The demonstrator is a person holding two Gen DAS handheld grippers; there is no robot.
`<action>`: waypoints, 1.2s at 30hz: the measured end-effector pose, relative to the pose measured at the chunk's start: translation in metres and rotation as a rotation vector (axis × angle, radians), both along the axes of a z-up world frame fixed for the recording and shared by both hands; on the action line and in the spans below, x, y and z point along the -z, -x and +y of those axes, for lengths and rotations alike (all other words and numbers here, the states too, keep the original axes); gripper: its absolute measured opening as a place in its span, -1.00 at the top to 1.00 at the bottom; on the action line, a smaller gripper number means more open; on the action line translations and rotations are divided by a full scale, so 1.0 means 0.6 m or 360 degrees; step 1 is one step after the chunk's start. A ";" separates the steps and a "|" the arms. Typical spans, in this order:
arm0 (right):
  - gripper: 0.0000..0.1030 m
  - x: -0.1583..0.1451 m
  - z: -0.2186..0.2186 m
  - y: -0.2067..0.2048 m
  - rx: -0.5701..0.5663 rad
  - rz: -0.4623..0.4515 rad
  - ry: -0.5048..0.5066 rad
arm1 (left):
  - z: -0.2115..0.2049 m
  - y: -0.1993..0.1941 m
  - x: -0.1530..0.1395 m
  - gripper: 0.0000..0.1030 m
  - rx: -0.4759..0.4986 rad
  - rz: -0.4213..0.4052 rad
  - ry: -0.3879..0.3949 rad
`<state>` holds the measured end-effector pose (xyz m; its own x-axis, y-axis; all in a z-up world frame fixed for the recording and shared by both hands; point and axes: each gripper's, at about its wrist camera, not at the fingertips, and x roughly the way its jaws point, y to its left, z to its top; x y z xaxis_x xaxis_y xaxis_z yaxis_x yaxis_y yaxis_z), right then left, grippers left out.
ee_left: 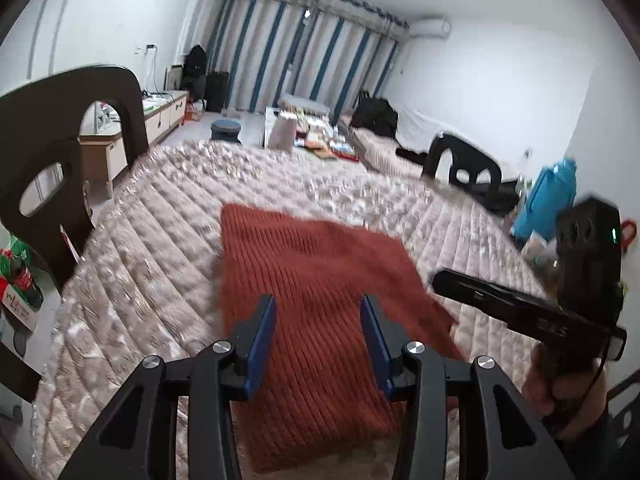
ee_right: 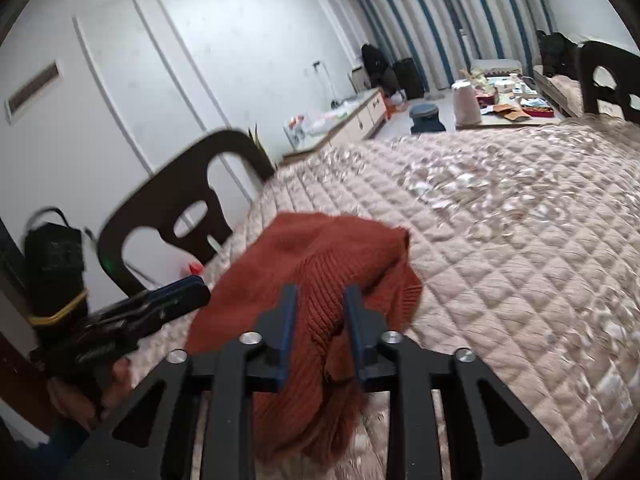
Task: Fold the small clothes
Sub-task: 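Lay the sweater bundle back down and open both grippers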
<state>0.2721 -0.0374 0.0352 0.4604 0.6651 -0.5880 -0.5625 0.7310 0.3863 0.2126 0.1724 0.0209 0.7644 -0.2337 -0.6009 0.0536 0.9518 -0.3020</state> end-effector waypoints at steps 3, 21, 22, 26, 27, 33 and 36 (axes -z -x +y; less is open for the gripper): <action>0.62 0.039 0.020 -0.014 0.0010 0.0023 0.0163 | -0.004 -0.006 0.031 0.09 -0.0007 0.0053 -0.0077; 0.62 0.042 0.025 0.092 -0.0145 -0.0051 0.0340 | -0.054 0.074 0.033 0.09 -0.0078 0.0091 -0.0222; 0.62 0.039 0.020 0.094 -0.0133 -0.0053 0.0325 | -0.056 0.079 0.030 0.09 -0.0081 0.0083 -0.0225; 0.62 0.023 0.006 0.114 -0.0110 -0.0095 0.0330 | -0.061 0.096 0.021 0.09 -0.0098 0.0078 -0.0220; 0.62 0.020 0.003 0.119 -0.0110 -0.0104 0.0330 | -0.063 0.100 0.019 0.09 -0.0107 0.0078 -0.0225; 0.61 0.002 -0.016 0.158 -0.0109 -0.0123 0.0293 | -0.067 0.133 0.011 0.08 -0.0157 0.0101 -0.0230; 0.57 -0.004 -0.026 0.175 -0.0104 -0.0126 0.0287 | -0.069 0.152 0.004 0.01 -0.0183 0.0100 -0.0257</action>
